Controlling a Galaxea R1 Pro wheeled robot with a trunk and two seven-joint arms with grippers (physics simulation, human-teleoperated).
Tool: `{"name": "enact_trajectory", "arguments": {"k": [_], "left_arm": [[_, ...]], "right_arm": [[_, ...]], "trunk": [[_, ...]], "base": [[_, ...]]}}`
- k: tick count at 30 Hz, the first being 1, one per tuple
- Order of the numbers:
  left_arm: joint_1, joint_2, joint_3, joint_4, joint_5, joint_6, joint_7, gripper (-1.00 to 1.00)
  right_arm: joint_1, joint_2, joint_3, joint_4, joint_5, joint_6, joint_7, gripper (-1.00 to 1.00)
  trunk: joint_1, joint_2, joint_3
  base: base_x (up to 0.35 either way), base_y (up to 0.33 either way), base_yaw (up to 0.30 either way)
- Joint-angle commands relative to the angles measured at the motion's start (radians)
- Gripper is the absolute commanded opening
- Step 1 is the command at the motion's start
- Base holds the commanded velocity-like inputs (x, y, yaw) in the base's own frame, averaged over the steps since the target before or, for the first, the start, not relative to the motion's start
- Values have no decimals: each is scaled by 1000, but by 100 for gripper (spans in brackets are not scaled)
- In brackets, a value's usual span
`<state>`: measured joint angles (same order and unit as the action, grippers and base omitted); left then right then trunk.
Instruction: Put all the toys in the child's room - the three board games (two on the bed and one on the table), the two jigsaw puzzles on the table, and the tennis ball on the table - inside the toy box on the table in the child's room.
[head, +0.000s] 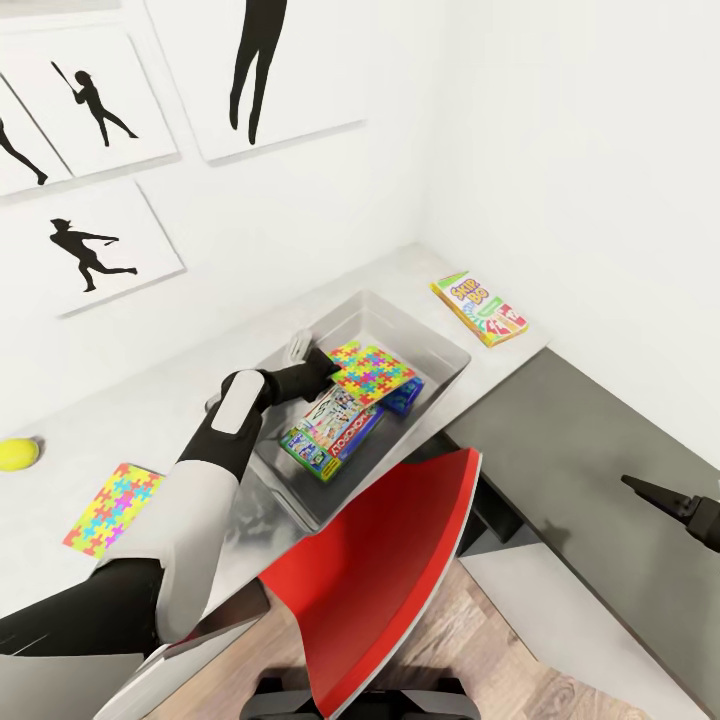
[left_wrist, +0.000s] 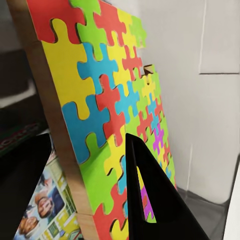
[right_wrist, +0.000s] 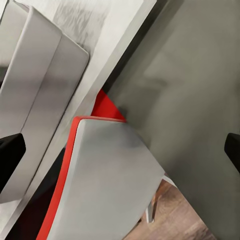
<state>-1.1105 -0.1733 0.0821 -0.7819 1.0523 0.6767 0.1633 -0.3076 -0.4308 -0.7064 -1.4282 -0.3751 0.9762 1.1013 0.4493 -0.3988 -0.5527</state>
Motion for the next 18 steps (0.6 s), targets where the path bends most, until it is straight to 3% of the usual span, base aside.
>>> {"name": "enact_trajectory", "arguments": {"k": [1, 11, 18], "left_arm": [[0, -1, 2, 2, -20, 11, 12, -100], [0, -1, 2, 0, -17, 11, 12, -100], [0, -1, 2, -3, 27, 9, 12, -100]], "right_arm": [[-1, 0, -1, 0, 1, 4, 3, 100], [-1, 0, -1, 0, 1, 4, 4, 100], [-1, 0, -1, 0, 1, 4, 4, 100]], "trunk": [[1, -1, -2], [1, -1, -2], [1, -1, -2]], "base": [[0, 0, -32], [0, 0, -96], [0, 0, -24]]}}
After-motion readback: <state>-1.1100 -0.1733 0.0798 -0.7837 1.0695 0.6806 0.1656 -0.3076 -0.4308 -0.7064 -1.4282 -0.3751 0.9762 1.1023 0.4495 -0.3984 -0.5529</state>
